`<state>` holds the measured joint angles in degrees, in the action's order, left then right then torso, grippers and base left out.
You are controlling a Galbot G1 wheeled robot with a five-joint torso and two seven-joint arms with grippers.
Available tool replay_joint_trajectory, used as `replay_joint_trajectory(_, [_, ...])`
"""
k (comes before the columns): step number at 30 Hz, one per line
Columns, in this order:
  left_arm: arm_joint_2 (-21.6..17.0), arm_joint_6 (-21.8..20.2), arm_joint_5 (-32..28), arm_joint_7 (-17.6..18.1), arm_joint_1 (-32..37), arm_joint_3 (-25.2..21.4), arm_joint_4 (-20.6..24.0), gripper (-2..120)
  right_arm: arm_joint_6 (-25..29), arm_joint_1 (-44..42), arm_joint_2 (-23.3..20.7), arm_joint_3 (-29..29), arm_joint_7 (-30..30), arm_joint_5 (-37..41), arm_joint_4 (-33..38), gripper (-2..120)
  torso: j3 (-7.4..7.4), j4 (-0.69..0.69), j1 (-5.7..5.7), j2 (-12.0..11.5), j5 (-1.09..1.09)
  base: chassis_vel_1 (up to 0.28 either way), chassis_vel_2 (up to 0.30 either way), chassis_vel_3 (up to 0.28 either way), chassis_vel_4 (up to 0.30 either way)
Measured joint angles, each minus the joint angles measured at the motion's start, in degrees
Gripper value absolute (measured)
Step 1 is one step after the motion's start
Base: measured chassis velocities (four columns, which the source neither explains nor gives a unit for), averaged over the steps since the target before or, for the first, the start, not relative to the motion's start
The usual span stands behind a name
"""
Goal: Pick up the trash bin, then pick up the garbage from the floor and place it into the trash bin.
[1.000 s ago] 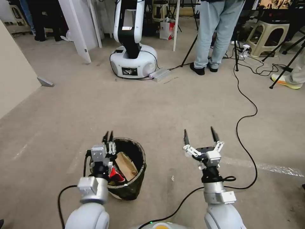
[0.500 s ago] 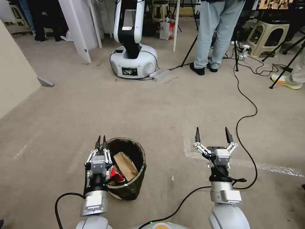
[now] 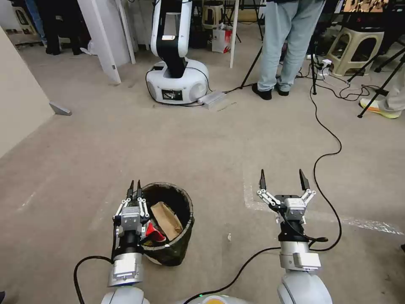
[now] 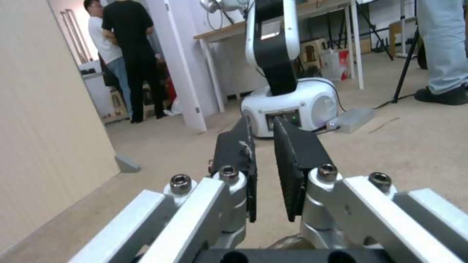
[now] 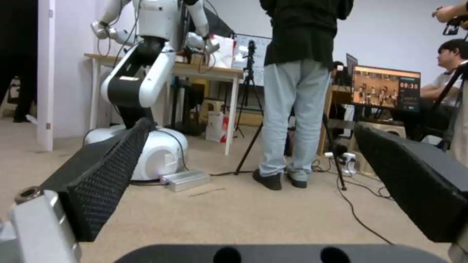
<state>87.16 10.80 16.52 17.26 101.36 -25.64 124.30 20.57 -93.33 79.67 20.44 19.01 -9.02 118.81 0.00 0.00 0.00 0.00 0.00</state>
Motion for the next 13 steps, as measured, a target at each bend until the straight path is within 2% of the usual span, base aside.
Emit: replay_joint_trajectory(13, [-0.01, -0.11, -0.13, 0.0, 0.0, 0.0, 0.0, 106, 0.06, 0.02, -0.03, -0.05, -0.05, 0.04, 0.0, 100, 0.0, 0.0, 0.0, 0.0, 0.0, 0.0, 0.0, 0.0, 0.0])
